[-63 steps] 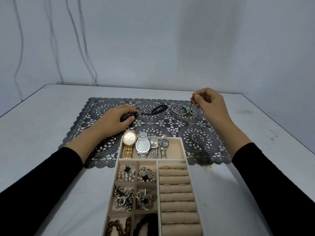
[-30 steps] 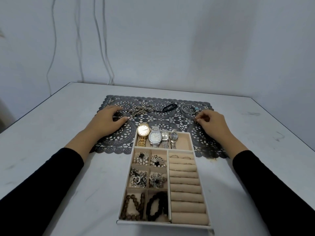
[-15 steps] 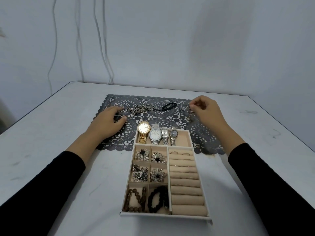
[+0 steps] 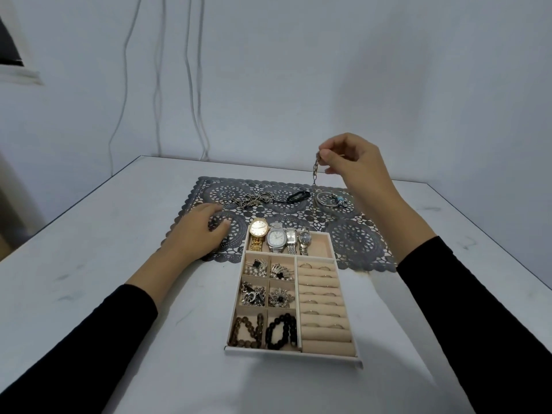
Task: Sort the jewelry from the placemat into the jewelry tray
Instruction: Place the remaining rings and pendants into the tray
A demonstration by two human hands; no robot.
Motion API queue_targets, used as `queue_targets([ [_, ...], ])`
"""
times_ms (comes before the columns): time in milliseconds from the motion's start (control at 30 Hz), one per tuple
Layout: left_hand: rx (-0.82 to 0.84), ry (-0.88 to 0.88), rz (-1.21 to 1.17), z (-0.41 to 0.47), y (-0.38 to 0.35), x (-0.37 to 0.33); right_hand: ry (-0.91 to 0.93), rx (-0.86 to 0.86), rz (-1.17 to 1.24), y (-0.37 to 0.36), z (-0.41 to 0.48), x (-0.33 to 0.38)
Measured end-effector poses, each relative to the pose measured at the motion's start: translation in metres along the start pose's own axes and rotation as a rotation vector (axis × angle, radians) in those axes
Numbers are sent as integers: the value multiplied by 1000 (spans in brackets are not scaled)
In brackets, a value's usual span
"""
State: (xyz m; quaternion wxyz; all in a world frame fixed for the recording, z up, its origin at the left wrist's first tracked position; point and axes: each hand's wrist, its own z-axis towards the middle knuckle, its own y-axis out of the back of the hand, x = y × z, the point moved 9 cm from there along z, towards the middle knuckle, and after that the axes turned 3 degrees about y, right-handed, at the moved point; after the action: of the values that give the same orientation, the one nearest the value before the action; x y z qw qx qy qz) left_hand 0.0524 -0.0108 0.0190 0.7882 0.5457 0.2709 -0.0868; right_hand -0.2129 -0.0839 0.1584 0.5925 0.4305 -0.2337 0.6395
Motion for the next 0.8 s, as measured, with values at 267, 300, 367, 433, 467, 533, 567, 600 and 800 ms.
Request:
queue_targets([
  [267, 52, -56, -11, -29, -2, -13, 50, 48, 164, -13, -20, 43],
  [300, 67, -58, 2, -32, -4, -13, 48, 52, 179, -14, -23, 46],
  [367, 90, -55, 21, -38, -7, -14, 45, 62, 193, -16, -30, 51],
  [433, 103, -59, 51, -43, -9, -15, 42, 77, 197, -18, -37, 55],
  [467, 108, -65, 77, -46, -10, -15, 40, 85, 200, -20, -41, 56],
  [533, 117, -71, 121, -50, -11, -16, 38, 99, 207, -22, -48, 57],
  [567, 119, -70, 129, -52, -11, -16, 37, 104, 209, -23, -52, 57],
  [600, 118, -69, 132, -53, -11, -16, 35, 108, 209, -24, -55, 57],
  [800, 108, -71, 136, -58, -9, -19, -1, 131, 194, -30, -75, 46],
])
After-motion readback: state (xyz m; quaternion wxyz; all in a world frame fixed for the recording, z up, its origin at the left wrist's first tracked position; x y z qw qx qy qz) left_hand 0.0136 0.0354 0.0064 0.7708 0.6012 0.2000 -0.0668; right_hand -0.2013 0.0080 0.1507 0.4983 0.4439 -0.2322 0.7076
